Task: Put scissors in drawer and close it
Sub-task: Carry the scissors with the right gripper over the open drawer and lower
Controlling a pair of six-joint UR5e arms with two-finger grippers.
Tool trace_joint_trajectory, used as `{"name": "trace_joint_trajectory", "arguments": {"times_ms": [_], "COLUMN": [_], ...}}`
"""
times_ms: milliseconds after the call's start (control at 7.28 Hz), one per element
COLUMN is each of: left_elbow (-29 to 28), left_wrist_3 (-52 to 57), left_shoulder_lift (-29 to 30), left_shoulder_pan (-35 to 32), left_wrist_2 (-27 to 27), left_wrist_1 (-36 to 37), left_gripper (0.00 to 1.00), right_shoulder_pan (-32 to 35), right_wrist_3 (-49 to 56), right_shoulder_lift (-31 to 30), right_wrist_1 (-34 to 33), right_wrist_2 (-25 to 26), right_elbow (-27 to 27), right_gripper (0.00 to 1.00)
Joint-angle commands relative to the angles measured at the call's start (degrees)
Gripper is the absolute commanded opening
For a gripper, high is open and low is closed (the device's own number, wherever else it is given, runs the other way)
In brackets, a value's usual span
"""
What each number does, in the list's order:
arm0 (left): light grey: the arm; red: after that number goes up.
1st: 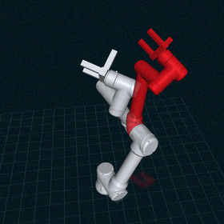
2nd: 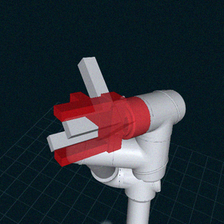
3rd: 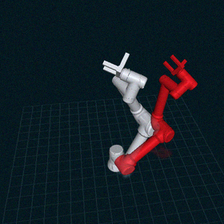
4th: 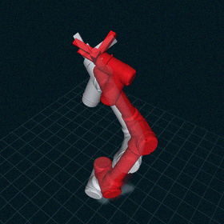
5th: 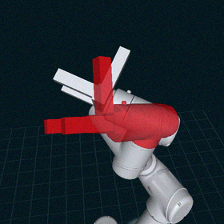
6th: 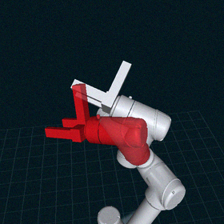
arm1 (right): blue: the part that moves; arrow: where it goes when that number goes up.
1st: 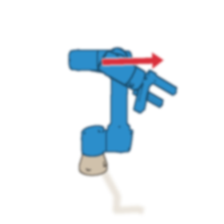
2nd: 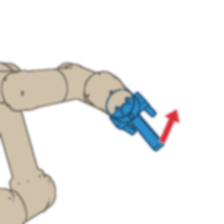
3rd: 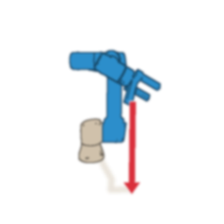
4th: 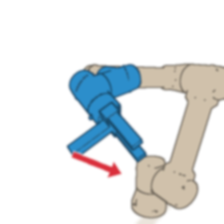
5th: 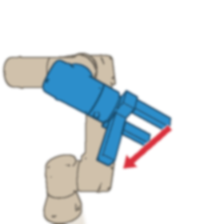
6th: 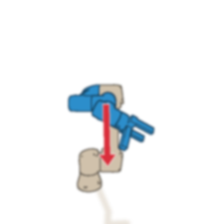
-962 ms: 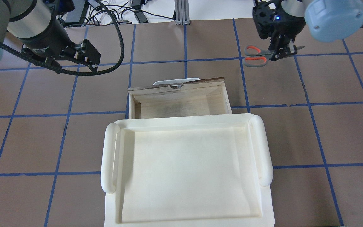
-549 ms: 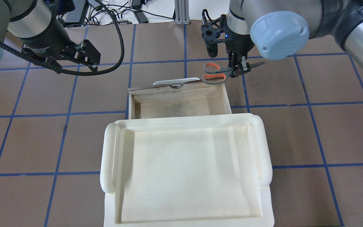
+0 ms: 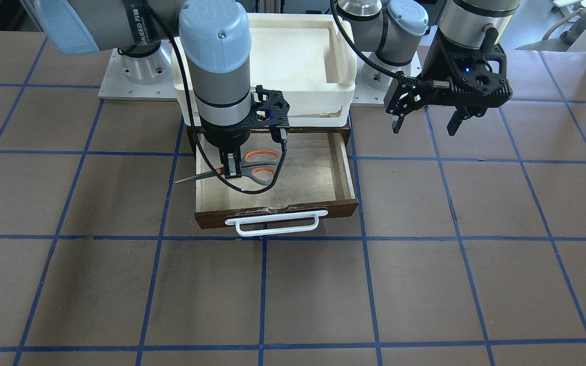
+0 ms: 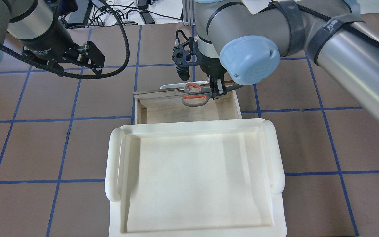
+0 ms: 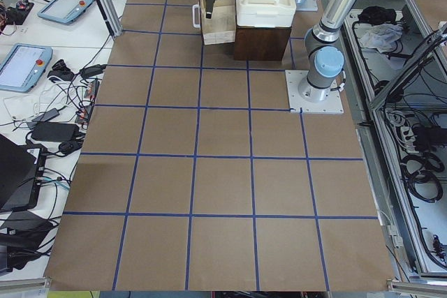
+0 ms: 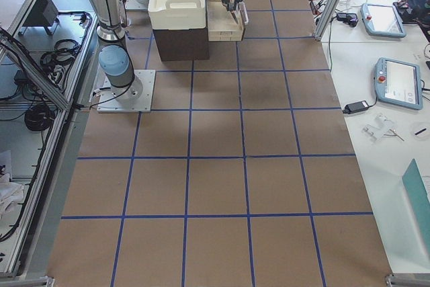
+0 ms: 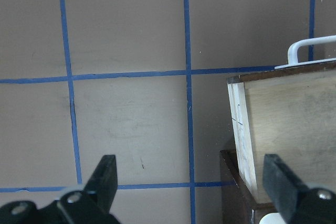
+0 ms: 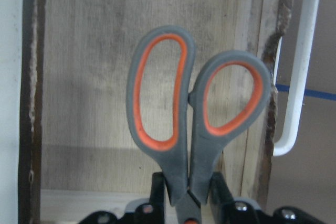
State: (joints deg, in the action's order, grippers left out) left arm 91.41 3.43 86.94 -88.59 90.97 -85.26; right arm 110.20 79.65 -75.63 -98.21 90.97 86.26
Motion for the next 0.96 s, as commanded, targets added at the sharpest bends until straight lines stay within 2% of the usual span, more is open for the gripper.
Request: {"name": "trace_joint_trajectory", "arguments": {"times_ms": [0, 824], "left_elbow": [0.0, 0.0], "left_wrist_3": [0.0, 0.09], "left_shoulder_lift": [-0.1, 0.07], "left_shoulder_pan": [0.0, 0.0], "left_wrist_2": [0.0, 0.0], "left_wrist_1": [-0.08, 0.0], "left_gripper": [1.0, 1.0], "right_shoulder_pan": [2.55, 2.91], "right_wrist_3": [-2.73, -3.27], "right_shoulder_lift": [2.49, 6.98], "right_wrist_1": [-0.67, -2.16], "right_wrist_2": [-2.28, -5.1], "right_elbow": [0.05, 1.62], "right_gripper": [0.0, 0.0]}}
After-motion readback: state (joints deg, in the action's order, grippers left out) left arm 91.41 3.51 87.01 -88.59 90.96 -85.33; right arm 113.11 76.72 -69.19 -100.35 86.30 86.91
